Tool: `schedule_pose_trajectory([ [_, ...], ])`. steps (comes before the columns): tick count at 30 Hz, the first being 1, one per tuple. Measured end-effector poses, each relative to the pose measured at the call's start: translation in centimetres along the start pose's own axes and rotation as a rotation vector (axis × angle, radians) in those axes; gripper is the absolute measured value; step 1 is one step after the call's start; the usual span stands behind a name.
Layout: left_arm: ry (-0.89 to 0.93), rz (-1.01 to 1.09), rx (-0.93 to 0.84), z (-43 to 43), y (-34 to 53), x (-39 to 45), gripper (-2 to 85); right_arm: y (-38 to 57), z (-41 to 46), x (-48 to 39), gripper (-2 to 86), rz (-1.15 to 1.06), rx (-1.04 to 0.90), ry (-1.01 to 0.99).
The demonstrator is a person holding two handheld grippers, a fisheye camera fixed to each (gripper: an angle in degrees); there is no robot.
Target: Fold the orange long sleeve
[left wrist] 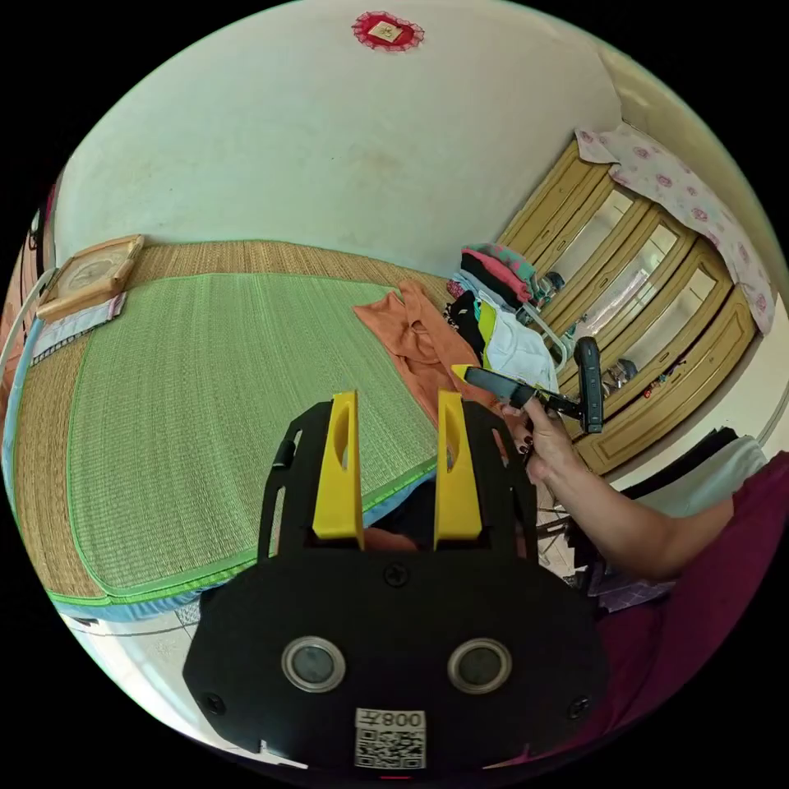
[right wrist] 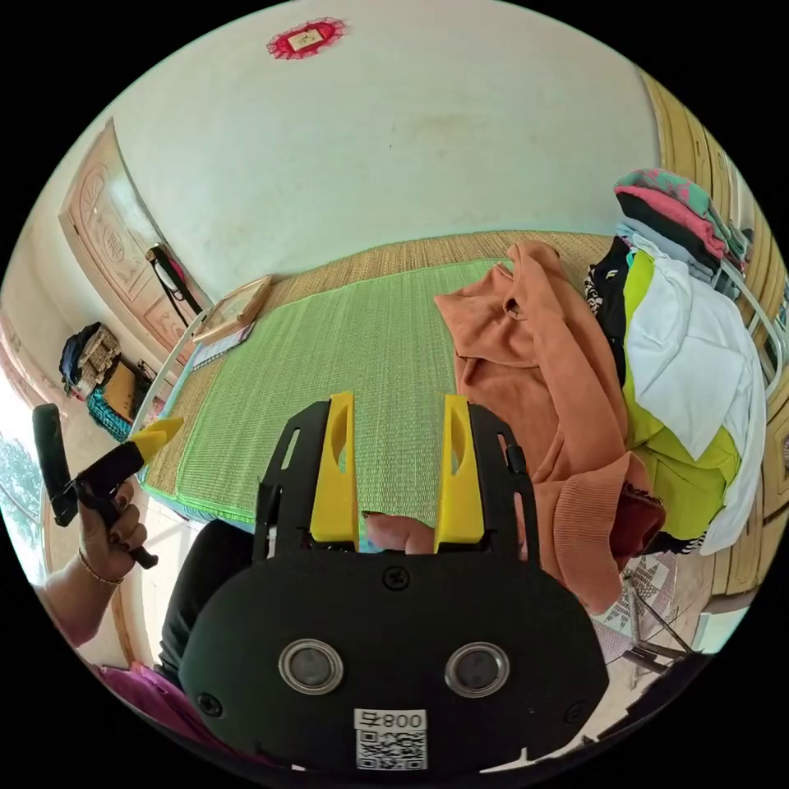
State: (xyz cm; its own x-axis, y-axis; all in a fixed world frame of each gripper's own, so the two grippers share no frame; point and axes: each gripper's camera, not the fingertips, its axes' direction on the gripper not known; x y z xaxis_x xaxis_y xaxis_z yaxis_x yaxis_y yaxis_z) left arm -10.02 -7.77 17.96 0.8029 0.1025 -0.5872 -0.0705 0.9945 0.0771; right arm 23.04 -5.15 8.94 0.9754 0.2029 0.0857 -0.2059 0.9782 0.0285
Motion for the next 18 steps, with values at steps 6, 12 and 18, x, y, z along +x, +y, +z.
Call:
schedule_pose_trajectory([
  [6, 0.053, 0.000, -0.095, 6.6, -4.5, -3.5, 14.6, -7.0, 3.7, 3.4, 17.4, -0.002, -0.011, 0.119],
  [12, 0.137, 0.027, -0.197, 15.7, -11.3, -6.8, 14.8, -16.1, 7.9, 6.9, 16.4, -0.033, -0.024, 0.200],
  [18, 0.166, 0.015, -0.234, 24.6, -19.2, -10.7, 15.0, -24.2, 12.0, 10.5, 16.2, -0.048, -0.034, 0.285],
])
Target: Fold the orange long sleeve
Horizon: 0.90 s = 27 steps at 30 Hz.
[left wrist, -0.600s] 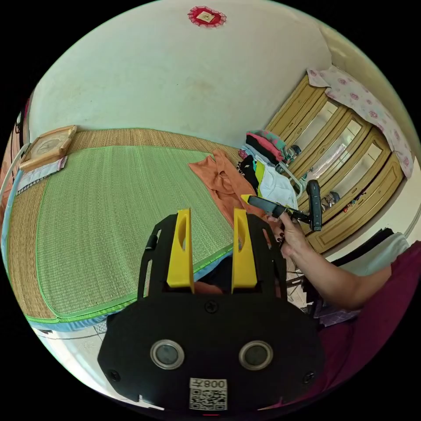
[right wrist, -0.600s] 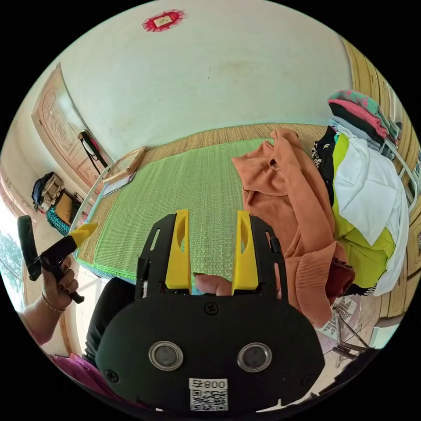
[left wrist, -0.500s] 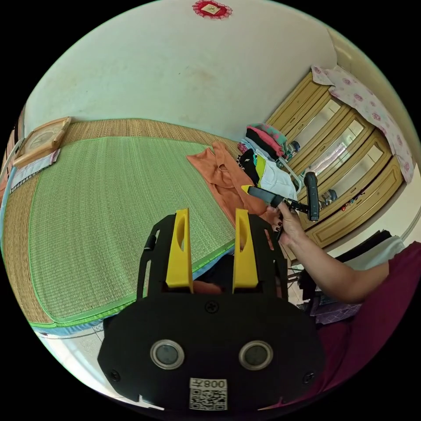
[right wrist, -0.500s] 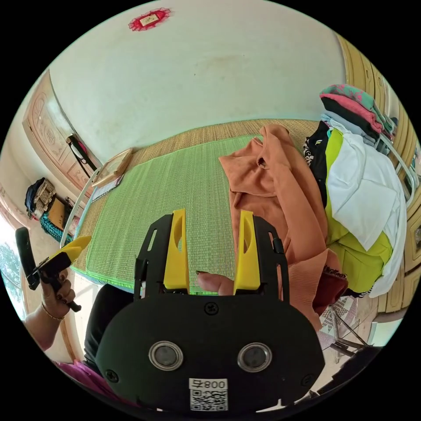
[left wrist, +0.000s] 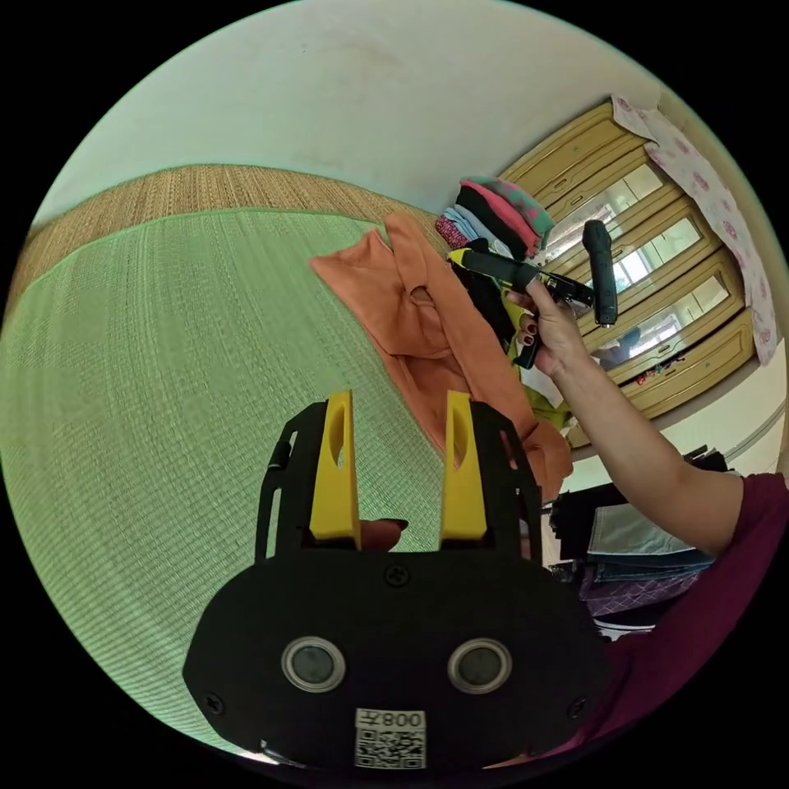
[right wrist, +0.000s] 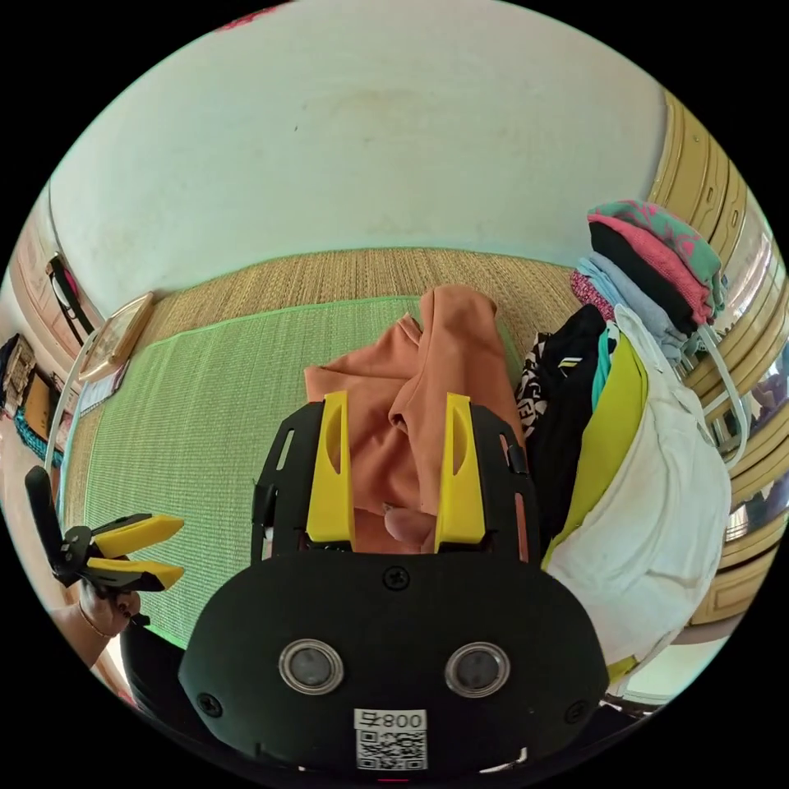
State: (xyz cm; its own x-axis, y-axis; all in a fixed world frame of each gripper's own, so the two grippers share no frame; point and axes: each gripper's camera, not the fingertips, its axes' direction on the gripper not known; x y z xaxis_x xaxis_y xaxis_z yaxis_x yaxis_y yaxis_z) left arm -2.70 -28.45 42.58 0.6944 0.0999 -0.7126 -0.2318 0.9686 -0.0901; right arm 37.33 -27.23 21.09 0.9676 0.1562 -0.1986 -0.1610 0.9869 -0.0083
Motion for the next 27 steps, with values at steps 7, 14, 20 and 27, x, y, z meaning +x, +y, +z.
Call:
schedule_pose_trajectory([
  [7, 0.048, -0.103, 0.007, 5.0, -8.7, -6.2, 15.2, -5.9, 6.4, 2.9, 14.4, -0.025, -0.097, 0.046],
  [14, 0.118, -0.210, -0.006, 8.9, -12.6, -9.6, 13.9, -7.0, 9.4, 4.6, 12.6, -0.048, -0.126, 0.127],
  [20, 0.071, -0.168, -0.020, 7.9, -12.8, -8.6, 5.0, -6.7, 9.8, 7.2, 5.7, -0.062, -0.142, 0.169],
  [27, 0.244, -0.107, 0.151, -2.5, -6.9, -4.9, 2.9, -4.4, 2.0, 13.8, 1.8, 0.000, -0.028, -0.079],
])
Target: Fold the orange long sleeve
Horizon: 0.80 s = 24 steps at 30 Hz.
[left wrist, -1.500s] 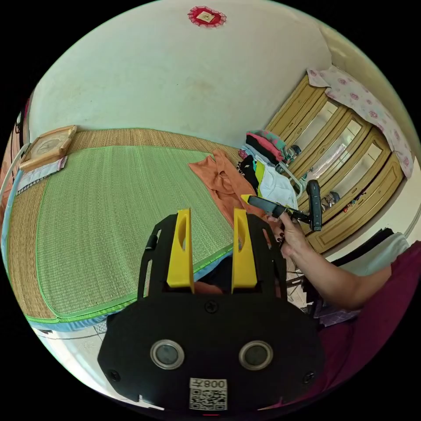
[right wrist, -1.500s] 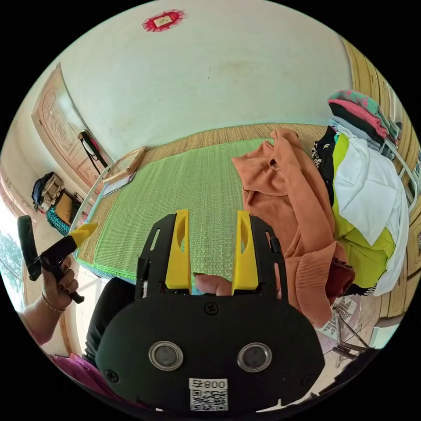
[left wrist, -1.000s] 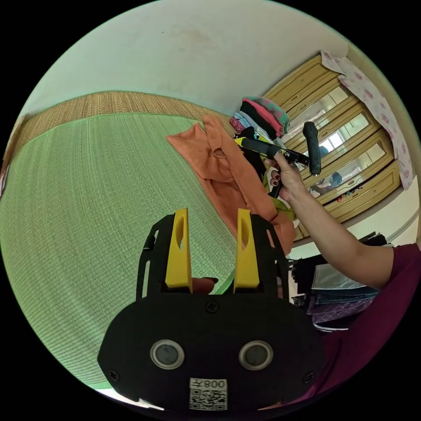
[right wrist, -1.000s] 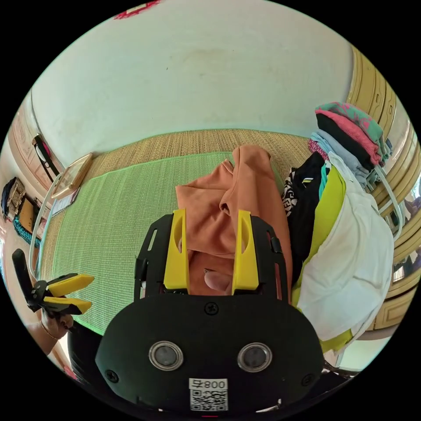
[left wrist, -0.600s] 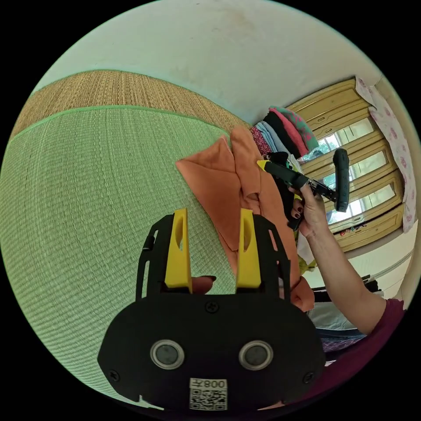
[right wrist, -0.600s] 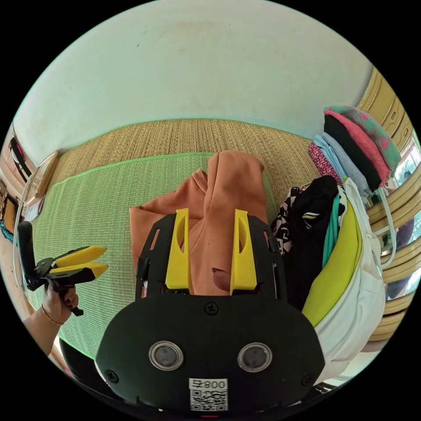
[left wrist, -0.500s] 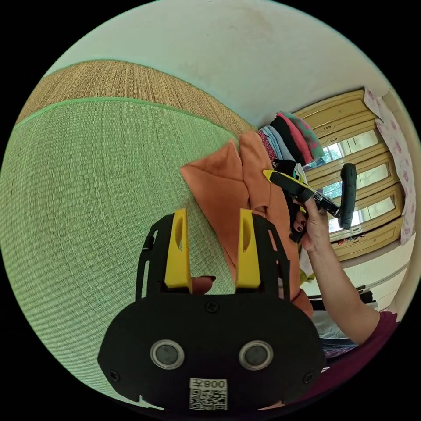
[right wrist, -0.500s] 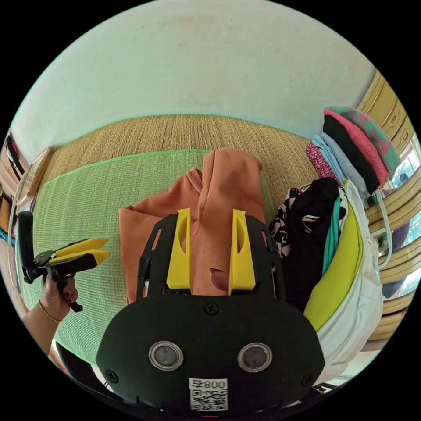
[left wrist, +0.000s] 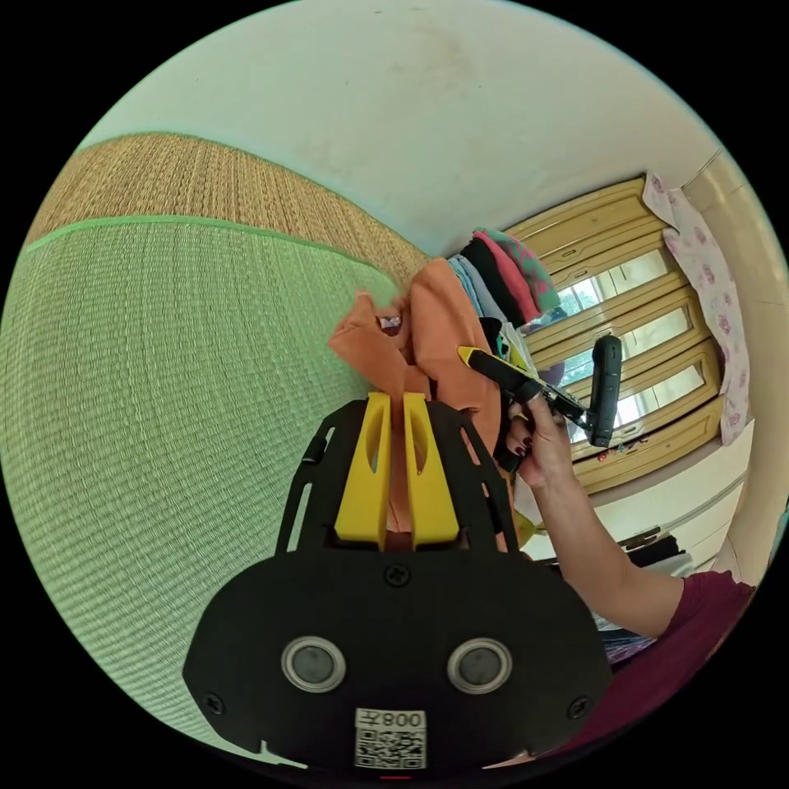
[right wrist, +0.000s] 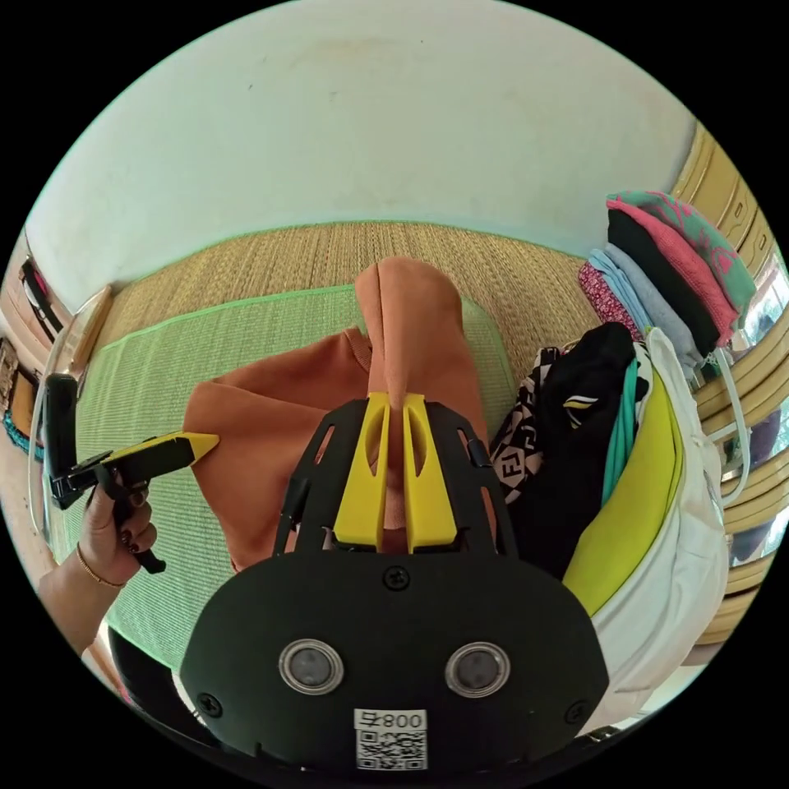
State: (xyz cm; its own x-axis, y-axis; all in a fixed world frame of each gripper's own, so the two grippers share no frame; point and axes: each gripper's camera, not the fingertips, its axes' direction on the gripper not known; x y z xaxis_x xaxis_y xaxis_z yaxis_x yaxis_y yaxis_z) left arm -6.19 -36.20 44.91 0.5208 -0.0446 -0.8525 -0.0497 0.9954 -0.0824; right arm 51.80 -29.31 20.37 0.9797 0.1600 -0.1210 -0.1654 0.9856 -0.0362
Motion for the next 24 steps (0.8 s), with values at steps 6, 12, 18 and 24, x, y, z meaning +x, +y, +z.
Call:
schedule_pose_trajectory([
  [6, 0.074, 0.032, 0.141, -13.6, 8.0, 6.3, 2.6, 5.5, -11.9, 3.9, 1.1, -0.013, 0.138, -0.304],
  [12, -0.012, 0.216, 0.150, -27.4, 17.1, 17.2, 2.6, 11.9, -25.0, 6.4, 0.9, -0.040, 0.301, -0.536],
  [18, -0.001, 0.391, 0.341, -40.5, 26.4, 28.4, 2.4, 18.2, -38.7, 8.7, 0.9, -0.103, 0.499, -0.644],
  [24, -0.056, 0.584, 0.575, -53.6, 35.5, 38.5, 2.4, 24.0, -50.1, 10.8, 0.9, -0.172, 0.680, -0.749],
])
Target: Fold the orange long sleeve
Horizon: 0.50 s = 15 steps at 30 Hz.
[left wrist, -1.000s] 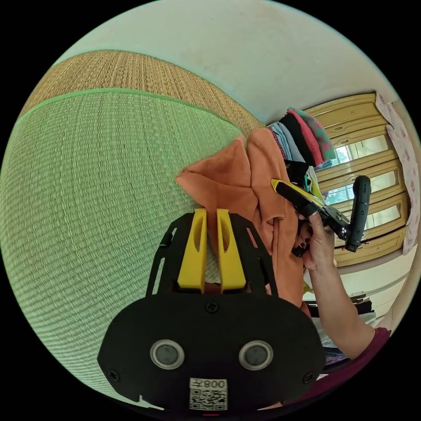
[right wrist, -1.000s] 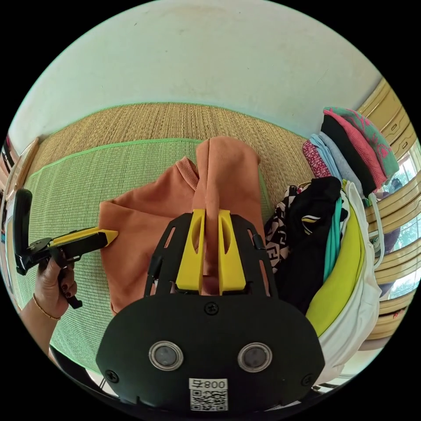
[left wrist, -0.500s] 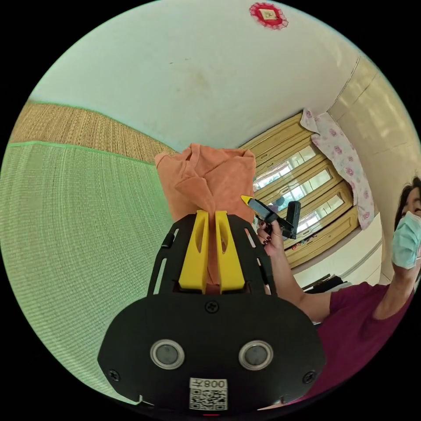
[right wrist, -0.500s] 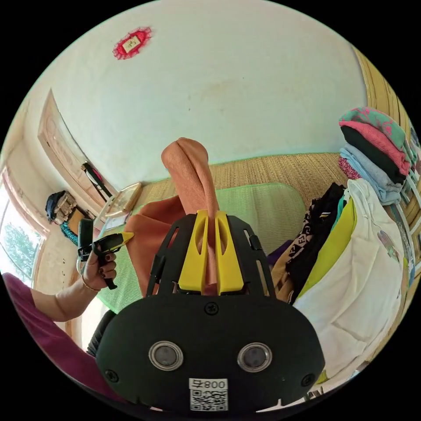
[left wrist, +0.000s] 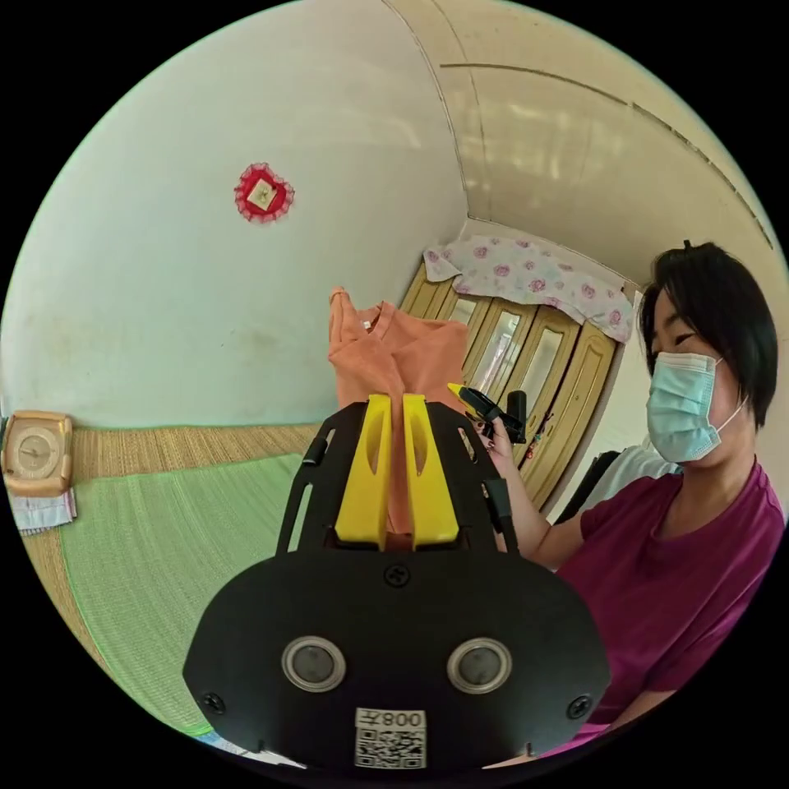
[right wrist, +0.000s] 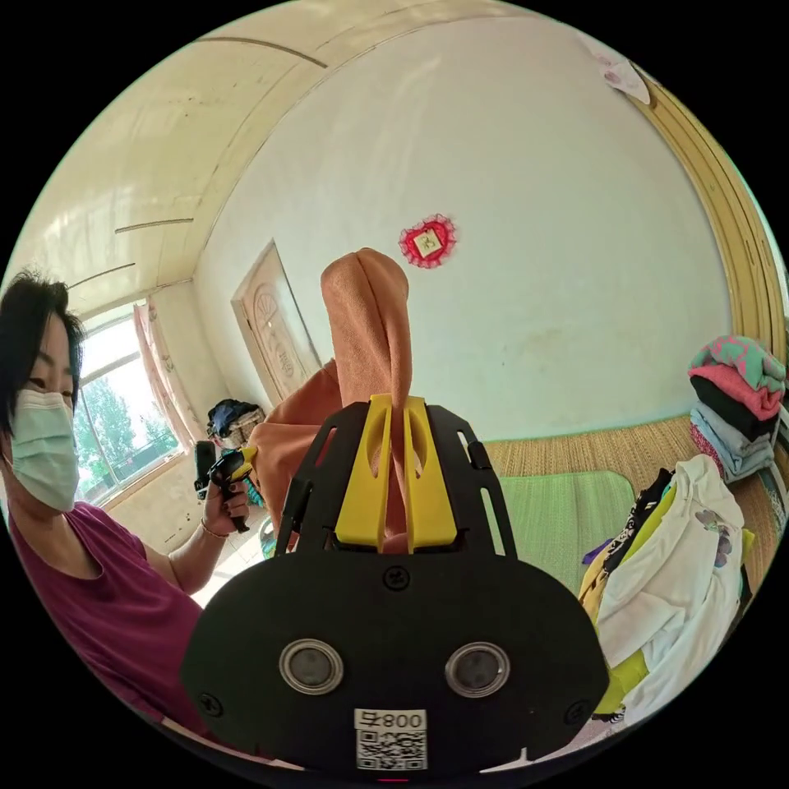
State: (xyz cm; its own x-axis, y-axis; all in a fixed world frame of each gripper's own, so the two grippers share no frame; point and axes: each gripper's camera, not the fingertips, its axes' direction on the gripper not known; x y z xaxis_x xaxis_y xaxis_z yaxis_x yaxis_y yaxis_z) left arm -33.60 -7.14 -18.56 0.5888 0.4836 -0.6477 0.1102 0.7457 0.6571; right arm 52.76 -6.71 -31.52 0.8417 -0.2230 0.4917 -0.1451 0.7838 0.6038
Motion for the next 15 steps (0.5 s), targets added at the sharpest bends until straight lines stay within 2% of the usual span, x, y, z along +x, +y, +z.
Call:
schedule_pose_trajectory([
  [9, -0.139, 0.256, 0.215, -17.9, -4.8, 14.2, 2.4, -0.6, -10.3, -7.9, 0.9, -0.118, 0.142, -0.154],
  [15, -0.214, 0.364, 0.304, -25.8, -4.6, 21.2, 2.3, 0.6, -15.0, -11.5, 0.8, -0.193, 0.207, -0.270],
])
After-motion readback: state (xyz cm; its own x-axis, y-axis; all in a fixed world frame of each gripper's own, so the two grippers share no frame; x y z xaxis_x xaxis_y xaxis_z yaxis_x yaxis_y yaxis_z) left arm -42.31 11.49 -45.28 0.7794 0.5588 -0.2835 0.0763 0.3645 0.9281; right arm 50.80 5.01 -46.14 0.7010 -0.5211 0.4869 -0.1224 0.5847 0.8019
